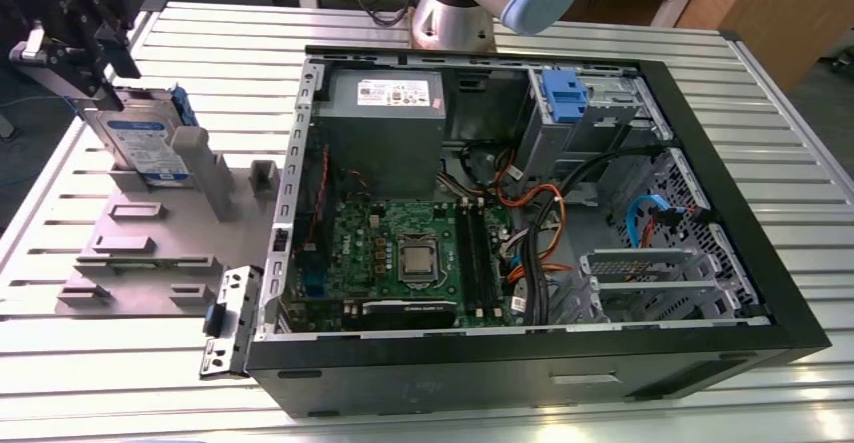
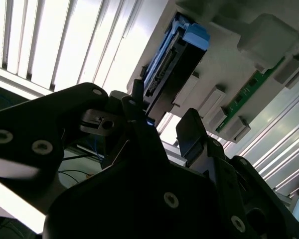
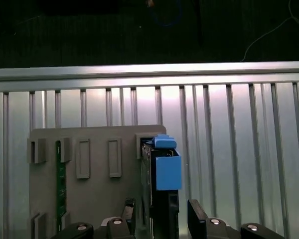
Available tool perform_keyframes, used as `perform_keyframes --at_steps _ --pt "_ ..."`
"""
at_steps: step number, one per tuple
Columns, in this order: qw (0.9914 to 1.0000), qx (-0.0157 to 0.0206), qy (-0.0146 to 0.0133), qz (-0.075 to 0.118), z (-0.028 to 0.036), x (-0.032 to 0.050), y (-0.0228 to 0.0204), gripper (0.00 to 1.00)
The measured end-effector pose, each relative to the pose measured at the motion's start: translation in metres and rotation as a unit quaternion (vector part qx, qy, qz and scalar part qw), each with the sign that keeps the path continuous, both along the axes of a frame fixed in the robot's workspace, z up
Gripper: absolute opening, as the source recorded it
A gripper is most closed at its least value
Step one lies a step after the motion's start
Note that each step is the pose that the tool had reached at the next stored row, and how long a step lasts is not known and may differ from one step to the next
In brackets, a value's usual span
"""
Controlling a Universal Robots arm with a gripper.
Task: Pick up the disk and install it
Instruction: 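Pick up the disk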
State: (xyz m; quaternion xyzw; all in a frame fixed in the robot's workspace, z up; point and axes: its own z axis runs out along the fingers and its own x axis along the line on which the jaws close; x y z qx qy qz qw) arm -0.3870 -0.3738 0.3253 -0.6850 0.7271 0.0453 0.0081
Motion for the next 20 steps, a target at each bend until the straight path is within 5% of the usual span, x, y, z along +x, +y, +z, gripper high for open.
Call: perform_keyframes --at_steps 5,12,20 --pt "0.99969 0.0023 -0.0002 0.025 -0.0011 0.0000 -0.0001 0.53" --pt "0.99828 0.0127 -0.0008 0.057 -0.0051 0.0000 0.0000 0.53" --pt "0.99673 0.0130 -0.0021 0.080 -0.0152 0.0000 0.0000 0.53"
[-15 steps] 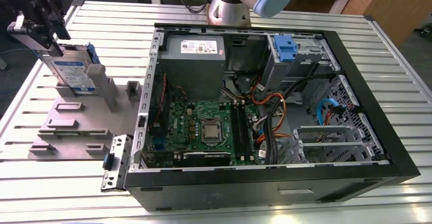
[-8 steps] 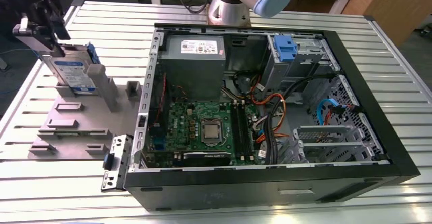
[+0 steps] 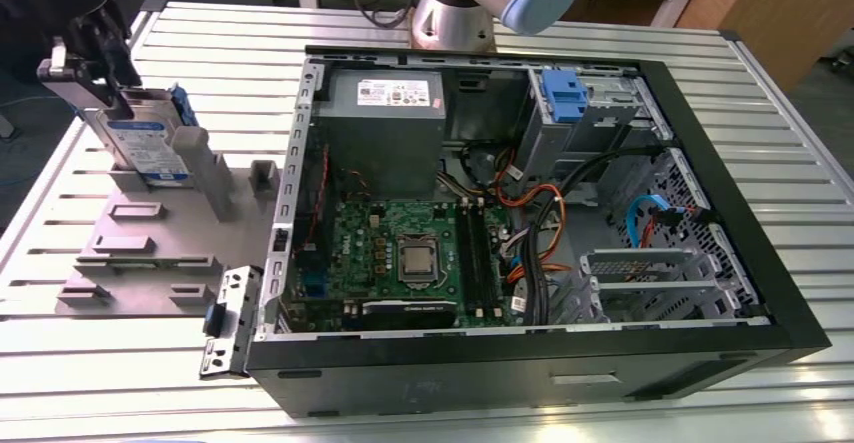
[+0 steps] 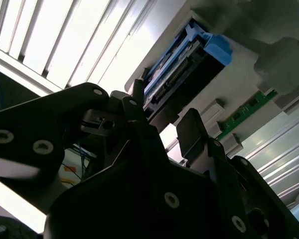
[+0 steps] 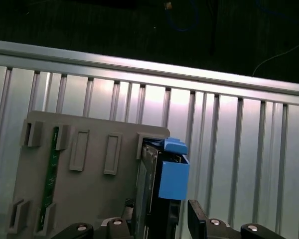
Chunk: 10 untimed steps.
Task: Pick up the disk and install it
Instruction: 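Pick up the disk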
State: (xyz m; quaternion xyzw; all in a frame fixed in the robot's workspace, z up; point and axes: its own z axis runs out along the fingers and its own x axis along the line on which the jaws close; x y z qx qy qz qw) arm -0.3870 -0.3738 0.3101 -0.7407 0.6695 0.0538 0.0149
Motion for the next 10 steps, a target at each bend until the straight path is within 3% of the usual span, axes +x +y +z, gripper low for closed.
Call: perform_keyframes --at_steps 10 --pt "0.99994 0.0000 -0.0025 0.011 -0.0081 0.0000 0.0000 0.53"
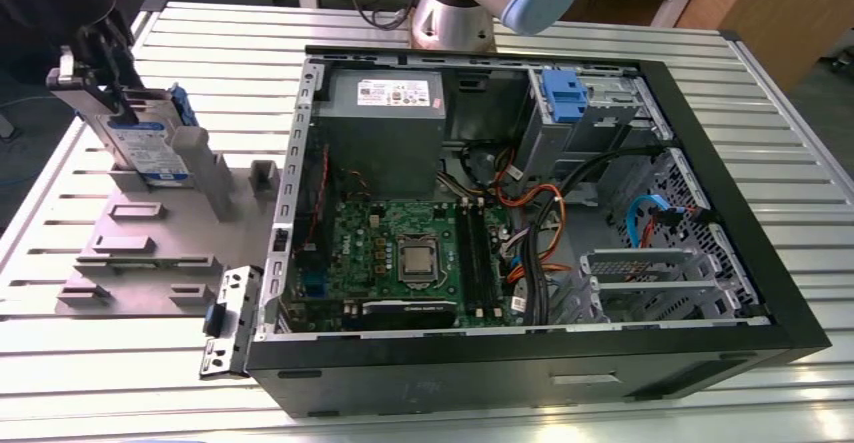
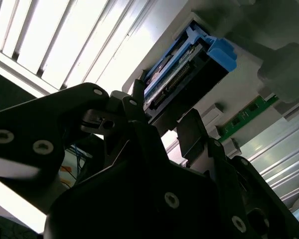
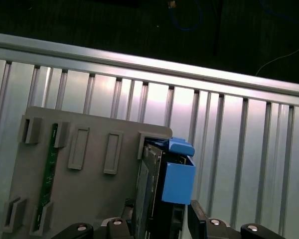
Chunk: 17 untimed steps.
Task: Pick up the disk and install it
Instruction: 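Pick up the disk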
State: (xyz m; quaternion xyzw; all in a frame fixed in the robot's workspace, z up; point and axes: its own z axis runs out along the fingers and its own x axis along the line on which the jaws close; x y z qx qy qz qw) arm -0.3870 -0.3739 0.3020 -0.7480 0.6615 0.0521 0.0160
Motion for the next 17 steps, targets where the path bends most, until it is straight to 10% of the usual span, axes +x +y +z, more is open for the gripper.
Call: perform_keyframes --at_steps 17 --pt "0.99964 0.0000 0.0000 -0.027 -0.0011 0.0000 0.0024 0.53"
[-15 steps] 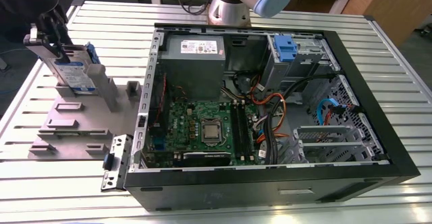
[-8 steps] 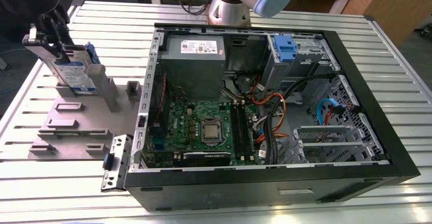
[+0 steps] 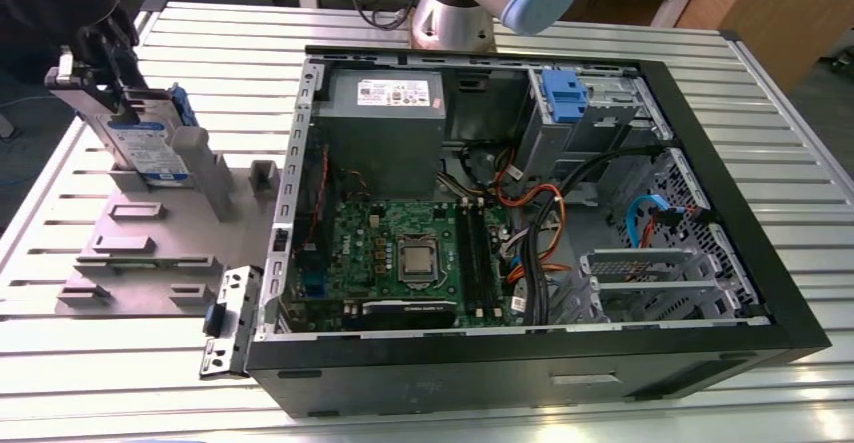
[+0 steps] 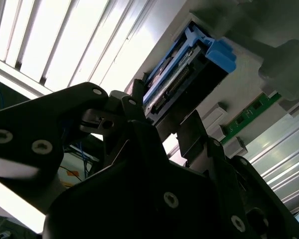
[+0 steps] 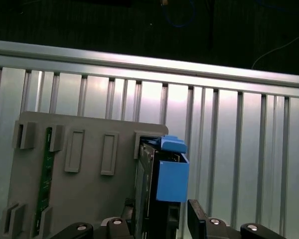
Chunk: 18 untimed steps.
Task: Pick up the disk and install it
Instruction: 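Pick up the disk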
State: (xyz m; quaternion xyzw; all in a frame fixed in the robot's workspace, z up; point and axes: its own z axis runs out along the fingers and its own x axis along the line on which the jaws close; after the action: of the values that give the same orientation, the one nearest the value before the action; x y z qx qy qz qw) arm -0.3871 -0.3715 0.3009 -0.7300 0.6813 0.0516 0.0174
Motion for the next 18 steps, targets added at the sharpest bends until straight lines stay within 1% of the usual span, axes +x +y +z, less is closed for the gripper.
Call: perform_keyframes --at_steps 4,6,7,18 --pt "1.00000 0.0000 0.0000 0.000 0.0000 0.0000 0.0000 0.53" --pt "1.00000 0.0000 0.0000 0.000 0.0000 0.0000 0.0000 0.52" --pt "1.00000 0.0000 0.0000 0.000 0.0000 0.0000 0.0000 0.45" --pt "1.00000 0.0000 0.0000 0.000 -0.0001 0.0002 -0.0015 0.45"
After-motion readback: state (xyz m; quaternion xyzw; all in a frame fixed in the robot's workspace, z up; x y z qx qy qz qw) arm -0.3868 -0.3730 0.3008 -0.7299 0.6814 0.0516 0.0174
